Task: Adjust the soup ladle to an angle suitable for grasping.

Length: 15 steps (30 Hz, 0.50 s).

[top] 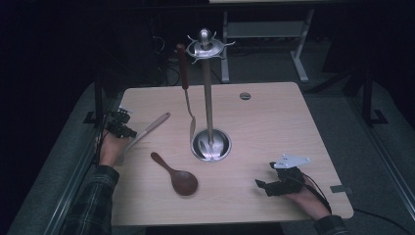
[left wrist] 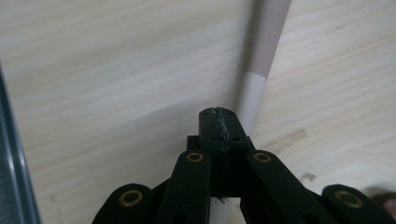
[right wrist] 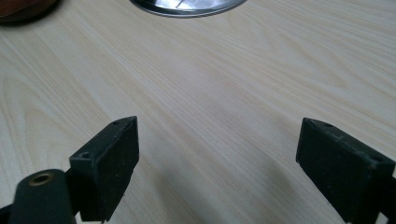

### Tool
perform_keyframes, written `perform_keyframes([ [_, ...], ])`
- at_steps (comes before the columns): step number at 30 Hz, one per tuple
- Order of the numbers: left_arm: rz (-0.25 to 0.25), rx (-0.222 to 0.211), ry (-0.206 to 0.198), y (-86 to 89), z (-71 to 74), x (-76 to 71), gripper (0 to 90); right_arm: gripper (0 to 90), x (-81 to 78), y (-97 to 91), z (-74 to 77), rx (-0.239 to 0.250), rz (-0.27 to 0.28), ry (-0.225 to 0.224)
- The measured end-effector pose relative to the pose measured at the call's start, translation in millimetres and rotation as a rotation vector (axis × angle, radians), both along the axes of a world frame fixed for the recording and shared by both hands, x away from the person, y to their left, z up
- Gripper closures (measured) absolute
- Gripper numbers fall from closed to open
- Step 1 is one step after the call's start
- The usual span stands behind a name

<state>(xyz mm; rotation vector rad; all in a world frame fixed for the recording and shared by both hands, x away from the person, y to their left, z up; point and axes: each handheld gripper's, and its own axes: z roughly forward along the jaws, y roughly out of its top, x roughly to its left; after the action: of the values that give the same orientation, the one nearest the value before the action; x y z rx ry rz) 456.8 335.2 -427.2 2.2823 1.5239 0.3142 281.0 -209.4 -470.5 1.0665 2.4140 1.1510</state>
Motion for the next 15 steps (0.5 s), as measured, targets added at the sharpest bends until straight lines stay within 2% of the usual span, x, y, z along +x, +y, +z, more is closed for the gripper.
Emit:
perform_keyframes([
  [5,-0.039,0.030,0.007,-4.9,-0.3,2.4,89.8,12.8,0.5,-0.4,-0.3,-0.002,0.001,-0.006],
  [9,-0.077,0.008,-0.015,-5.2,0.7,7.8,87.3,12.8,0.4,-0.8,-0.3,0.002,0.000,-0.008],
  [15,-0.160,-0.019,-0.009,-14.3,5.9,13.8,79.0,12.8,0.4,-1.4,-0.7,0.002,-0.006,0.001],
])
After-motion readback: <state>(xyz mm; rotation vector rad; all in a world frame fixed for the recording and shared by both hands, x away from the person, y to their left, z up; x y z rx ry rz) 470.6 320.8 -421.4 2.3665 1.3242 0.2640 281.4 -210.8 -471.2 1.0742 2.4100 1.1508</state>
